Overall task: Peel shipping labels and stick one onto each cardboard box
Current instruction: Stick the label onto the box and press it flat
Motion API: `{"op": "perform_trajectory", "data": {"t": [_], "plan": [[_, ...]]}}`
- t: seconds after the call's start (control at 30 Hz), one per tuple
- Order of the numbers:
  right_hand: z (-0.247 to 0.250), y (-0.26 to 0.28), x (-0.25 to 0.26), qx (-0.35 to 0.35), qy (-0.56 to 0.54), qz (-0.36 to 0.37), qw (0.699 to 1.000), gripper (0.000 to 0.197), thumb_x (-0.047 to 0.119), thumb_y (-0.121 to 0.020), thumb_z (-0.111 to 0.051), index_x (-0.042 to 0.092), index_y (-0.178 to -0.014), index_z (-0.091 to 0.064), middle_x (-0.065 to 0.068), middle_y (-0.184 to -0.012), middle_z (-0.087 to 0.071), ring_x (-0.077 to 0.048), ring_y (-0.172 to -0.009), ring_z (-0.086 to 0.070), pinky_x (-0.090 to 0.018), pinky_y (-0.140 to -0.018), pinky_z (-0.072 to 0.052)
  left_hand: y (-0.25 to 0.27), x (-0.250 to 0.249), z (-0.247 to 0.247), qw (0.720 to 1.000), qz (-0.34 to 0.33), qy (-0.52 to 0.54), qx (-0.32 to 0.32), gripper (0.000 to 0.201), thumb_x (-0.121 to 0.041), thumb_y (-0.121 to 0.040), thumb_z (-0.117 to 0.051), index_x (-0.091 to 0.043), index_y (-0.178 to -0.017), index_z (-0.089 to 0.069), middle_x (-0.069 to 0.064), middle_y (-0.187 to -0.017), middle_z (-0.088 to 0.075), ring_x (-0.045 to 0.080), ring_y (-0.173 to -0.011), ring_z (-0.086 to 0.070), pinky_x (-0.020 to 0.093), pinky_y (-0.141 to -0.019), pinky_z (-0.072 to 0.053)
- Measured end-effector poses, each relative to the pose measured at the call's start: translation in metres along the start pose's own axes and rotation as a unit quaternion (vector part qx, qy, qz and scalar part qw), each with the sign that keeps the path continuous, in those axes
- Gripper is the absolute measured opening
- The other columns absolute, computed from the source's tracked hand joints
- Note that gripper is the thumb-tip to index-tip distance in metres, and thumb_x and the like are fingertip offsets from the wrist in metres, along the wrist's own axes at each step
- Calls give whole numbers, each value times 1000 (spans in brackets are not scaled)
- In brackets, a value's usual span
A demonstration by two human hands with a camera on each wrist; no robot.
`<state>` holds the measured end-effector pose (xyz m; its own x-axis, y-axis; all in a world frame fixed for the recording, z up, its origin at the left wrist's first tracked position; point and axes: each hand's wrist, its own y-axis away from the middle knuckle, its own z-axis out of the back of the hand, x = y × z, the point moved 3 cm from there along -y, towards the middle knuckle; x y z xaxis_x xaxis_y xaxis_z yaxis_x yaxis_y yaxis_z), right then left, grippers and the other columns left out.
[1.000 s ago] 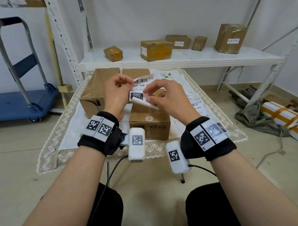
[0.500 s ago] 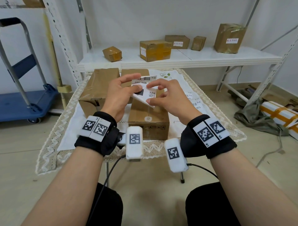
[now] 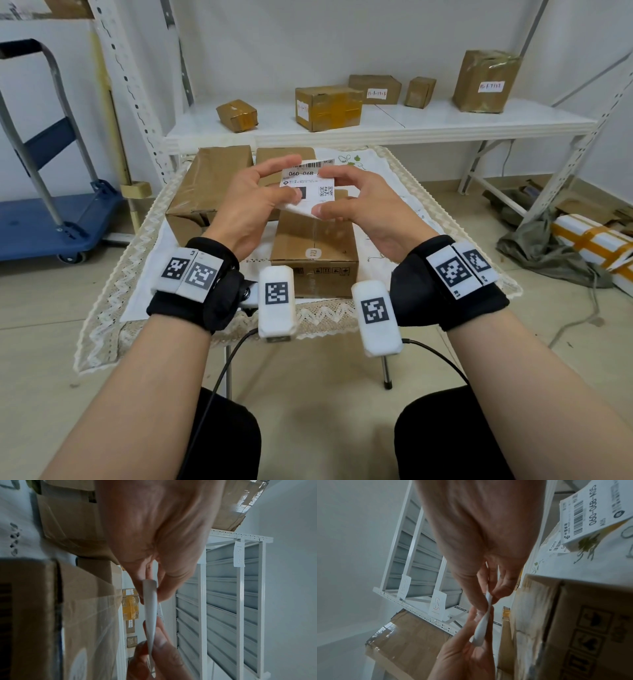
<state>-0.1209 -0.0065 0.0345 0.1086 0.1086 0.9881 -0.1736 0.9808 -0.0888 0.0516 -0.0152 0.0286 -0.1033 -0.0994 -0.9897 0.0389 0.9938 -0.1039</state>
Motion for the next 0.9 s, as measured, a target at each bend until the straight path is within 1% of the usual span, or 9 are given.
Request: {"op": "perform_trajectory", "data": {"t": [0.07, 0.17, 0.3, 0.4, 0.47, 0.6, 0.67, 0.8, 0.9], "plan": [[1, -1, -1, 0, -17, -8, 1000, 65, -7, -76, -80, 14, -134, -60, 0, -124, -62, -33, -105, -70, -43, -90, -58, 1, 0, 0, 1000, 9, -24, 13, 57, 18, -83, -65, -17, -127, -69, 11, -119, -73, 25, -106, -74, 39, -92, -60], [2, -3, -2, 2, -42, -17, 999, 67, -12, -76, -78, 12, -135, -59, -4, -126, -62, -29, -107, -71, -41, -91, -58, 2, 1, 0, 998, 27, -57, 25, 56, 16, -83, -67, -18, -127, -70, 11, -121, -73, 25, -110, -72, 37, -96, -58], [4, -4, -4, -5, -72, -29, 997, 66, -17, -75, -76, 6, -134, -58, -9, -126, -61, -27, -103, -71, -36, -87, -59, 0, 6, 2, 995, 52, -83, 32, 49, 12, -83, -71, -19, -121, -74, 10, -120, -74, 25, -116, -69, 40, -104, -54], [4, -5, -5, -2, -72, -31, 997, 66, -17, -75, -76, 5, -134, -58, -11, -128, -62, -28, -104, -71, -34, -82, -59, -2, 9, 4, 994, 67, -85, 28, 44, 9, -83, -73, -15, -121, -72, 12, -122, -72, 23, -115, -69, 34, -99, -57], [3, -4, -6, 5, -67, -36, 997, 66, -17, -76, -75, 5, -136, -56, -8, -125, -64, -25, -100, -71, -31, -78, -59, -3, 10, 5, 993, 72, -85, 24, 43, 8, -83, -73, -12, -121, -72, 11, -121, -72, 22, -113, -69, 30, -93, -58], [2, -3, -8, 14, -40, -44, 998, 63, -14, -79, -75, 3, -137, -56, -2, -110, -67, -19, -89, -69, -25, -69, -59, -4, 11, 7, 991, 77, -104, 14, 45, 10, -81, -74, -12, -121, -71, 11, -121, -72, 24, -116, -68, 37, -101, -55], [2, -3, -9, 15, -12, -51, 999, 58, -11, -80, -75, 3, -134, -58, -3, -107, -66, -18, -85, -69, -22, -66, -59, -4, 11, 8, 989, 81, -126, 12, 47, 10, -80, -74, -14, -120, -71, 9, -121, -72, 23, -115, -68, 39, -103, -54], [1, -2, -9, 9, 41, -54, 998, 40, -8, -81, -77, 8, -117, -68, -19, -125, -62, -23, -87, -68, -21, -63, -58, -1, 10, 6, 980, 78, -181, 14, 52, 7, -79, -75, -17, -125, -70, 2, -120, -71, 20, -114, -66, 39, -104, -54], [-1, 0, -7, -2, 72, -47, 996, 35, -7, -80, -78, 9, -110, -71, -23, -130, -56, -24, -86, -65, -19, -59, -57, 0, 9, 6, 977, 80, -199, 16, 54, 6, -79, -76, -17, -128, -69, -1, -119, -70, 18, -113, -65, 38, -103, -54]]}}
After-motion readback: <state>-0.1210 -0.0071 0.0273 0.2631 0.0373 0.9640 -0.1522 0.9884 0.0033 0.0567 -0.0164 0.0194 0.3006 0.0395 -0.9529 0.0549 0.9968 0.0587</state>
